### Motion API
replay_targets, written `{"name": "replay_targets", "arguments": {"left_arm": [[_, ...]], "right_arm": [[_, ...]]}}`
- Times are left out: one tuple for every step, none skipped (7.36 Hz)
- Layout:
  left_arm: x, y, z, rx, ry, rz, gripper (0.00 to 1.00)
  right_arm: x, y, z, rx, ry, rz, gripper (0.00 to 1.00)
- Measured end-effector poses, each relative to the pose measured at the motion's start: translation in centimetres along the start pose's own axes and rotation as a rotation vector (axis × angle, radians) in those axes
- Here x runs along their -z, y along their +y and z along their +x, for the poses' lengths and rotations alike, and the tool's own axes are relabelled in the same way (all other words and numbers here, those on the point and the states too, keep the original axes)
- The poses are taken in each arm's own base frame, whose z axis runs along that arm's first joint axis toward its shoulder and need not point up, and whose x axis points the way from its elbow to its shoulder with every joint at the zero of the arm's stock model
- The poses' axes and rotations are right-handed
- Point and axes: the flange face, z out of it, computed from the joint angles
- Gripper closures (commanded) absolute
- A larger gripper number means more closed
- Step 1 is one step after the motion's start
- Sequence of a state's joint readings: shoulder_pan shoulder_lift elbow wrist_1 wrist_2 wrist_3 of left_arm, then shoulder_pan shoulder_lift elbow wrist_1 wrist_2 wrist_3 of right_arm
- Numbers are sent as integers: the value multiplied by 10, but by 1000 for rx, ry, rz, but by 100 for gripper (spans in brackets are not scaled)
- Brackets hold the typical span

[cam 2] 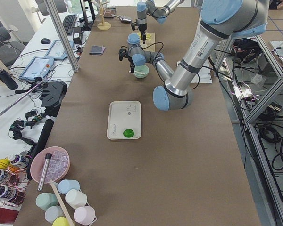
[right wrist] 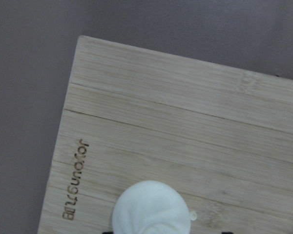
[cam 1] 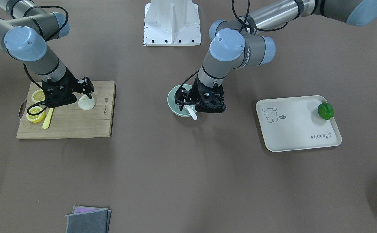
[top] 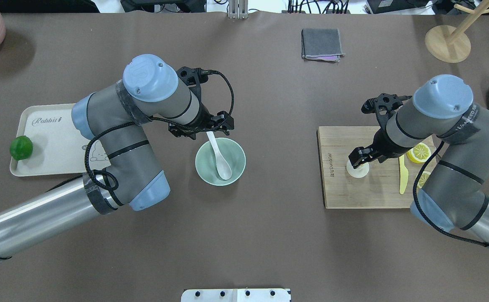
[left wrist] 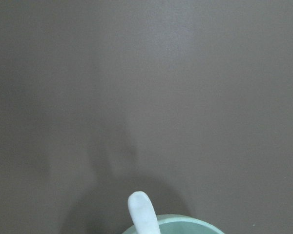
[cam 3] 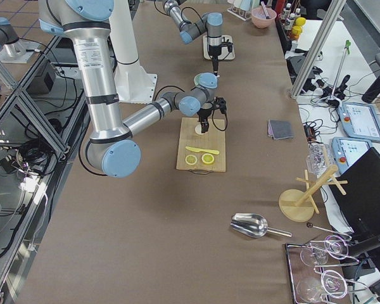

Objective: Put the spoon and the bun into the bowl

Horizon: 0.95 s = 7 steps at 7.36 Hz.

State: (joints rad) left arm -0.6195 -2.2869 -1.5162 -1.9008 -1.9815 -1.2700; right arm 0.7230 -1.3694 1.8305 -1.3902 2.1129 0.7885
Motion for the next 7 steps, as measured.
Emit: {"name": "replay_targets", "arguments": {"left_arm": [[0, 0, -2, 2, -2, 2, 1], [0, -1, -2, 2, -2, 3, 1], [0, -1, -3, 2, -2, 4, 1], [1, -1, -3, 2, -1, 5, 1], [2, -2, -3, 2, 0, 7, 1], [5, -4, -4, 2, 3, 11, 1], [12, -6, -10, 3, 7, 18, 1]], "right_arm": [[-4, 2, -3, 2, 0, -8, 53], [-7, 3, -4, 3, 0, -12, 92], [-8, 4, -5, 4, 0, -14, 100], [-9, 4, -6, 5, 0, -15, 100], [-8, 4, -6, 6, -1, -15, 100], [0, 2, -12, 5, -11, -1, 100], [20, -6, -29, -15, -38, 29, 100]]}}
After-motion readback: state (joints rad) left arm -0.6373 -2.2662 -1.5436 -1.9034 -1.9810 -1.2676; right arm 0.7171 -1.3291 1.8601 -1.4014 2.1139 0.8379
